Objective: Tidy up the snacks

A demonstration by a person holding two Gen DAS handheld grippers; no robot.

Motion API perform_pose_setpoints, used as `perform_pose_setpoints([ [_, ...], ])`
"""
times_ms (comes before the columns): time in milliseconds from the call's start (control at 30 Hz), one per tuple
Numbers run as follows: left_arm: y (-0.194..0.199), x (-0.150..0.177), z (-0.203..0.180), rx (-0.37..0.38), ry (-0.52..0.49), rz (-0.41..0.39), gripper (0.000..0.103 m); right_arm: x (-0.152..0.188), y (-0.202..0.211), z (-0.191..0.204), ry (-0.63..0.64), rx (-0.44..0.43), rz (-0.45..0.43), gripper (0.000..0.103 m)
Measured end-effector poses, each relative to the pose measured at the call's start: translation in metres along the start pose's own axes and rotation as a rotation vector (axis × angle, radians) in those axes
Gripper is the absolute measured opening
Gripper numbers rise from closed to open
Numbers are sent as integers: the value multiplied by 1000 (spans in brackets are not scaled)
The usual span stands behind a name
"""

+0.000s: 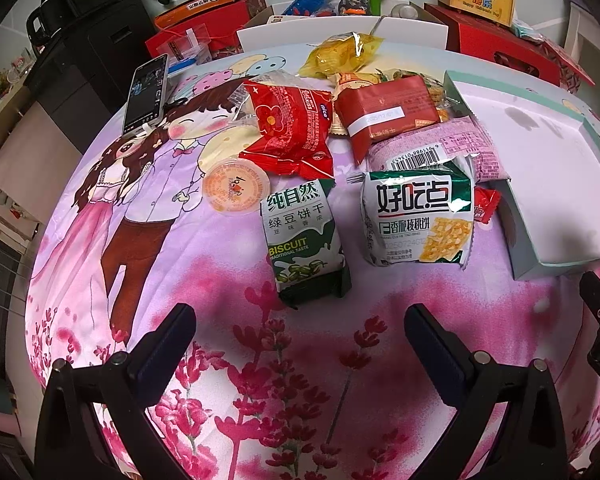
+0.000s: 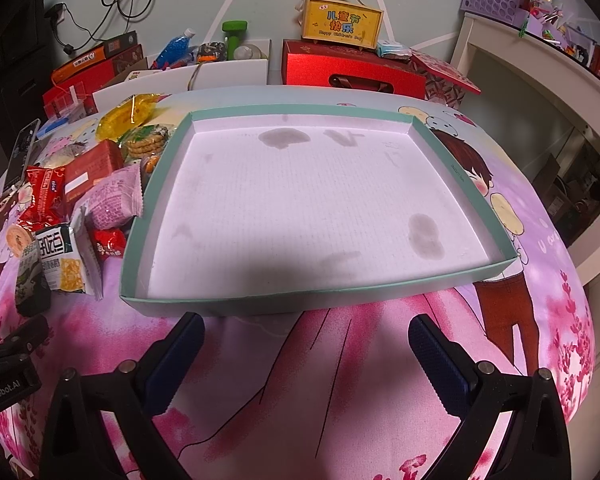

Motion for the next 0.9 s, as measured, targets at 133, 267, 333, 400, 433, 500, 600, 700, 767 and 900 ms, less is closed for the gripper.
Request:
perform_pose_setpoints([
  [133, 0, 0, 0, 0, 0, 0, 103, 0, 0, 0, 0, 0, 0, 103],
  [267, 0, 0, 0, 1, -1, -1, 103, 0, 0, 0, 0, 0, 0, 103],
  [333, 0, 0, 0, 1, -1, -2, 103, 0, 0, 0, 1, 1, 0, 103],
  [400, 0, 0, 0, 1, -1, -2, 103, 0, 0, 0, 0, 1, 1, 103],
  [433, 0, 0, 0, 2, 0, -2, 103, 0, 0, 0, 1, 0, 1, 103],
  [500, 0, 0, 0, 2, 0, -2, 103, 0, 0, 0, 2, 1, 1, 103],
  [600, 0, -1, 0, 4, 1, -3, 103, 2, 1, -1, 3, 3, 1, 103],
  [700, 0, -2, 3, 6, 4, -4, 103, 4, 1, -2, 5, 3, 1, 103],
  [767, 1, -3, 4, 8, 6, -9, 103, 3, 1, -3, 7, 4, -1, 103],
  [900, 4, -4, 5, 23, 22, -26, 103, -2, 6, 1, 6, -16, -13, 103],
])
Point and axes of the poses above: each gripper's, at about its wrist camera, not at the fingertips, and y roughly against the way its jaws point, z to its left, x to its underside, the point moved 6 cm from there along -y, roughly the way its jaws point, and after that the axes turned 10 degrees about -x, right-handed, at the moved point
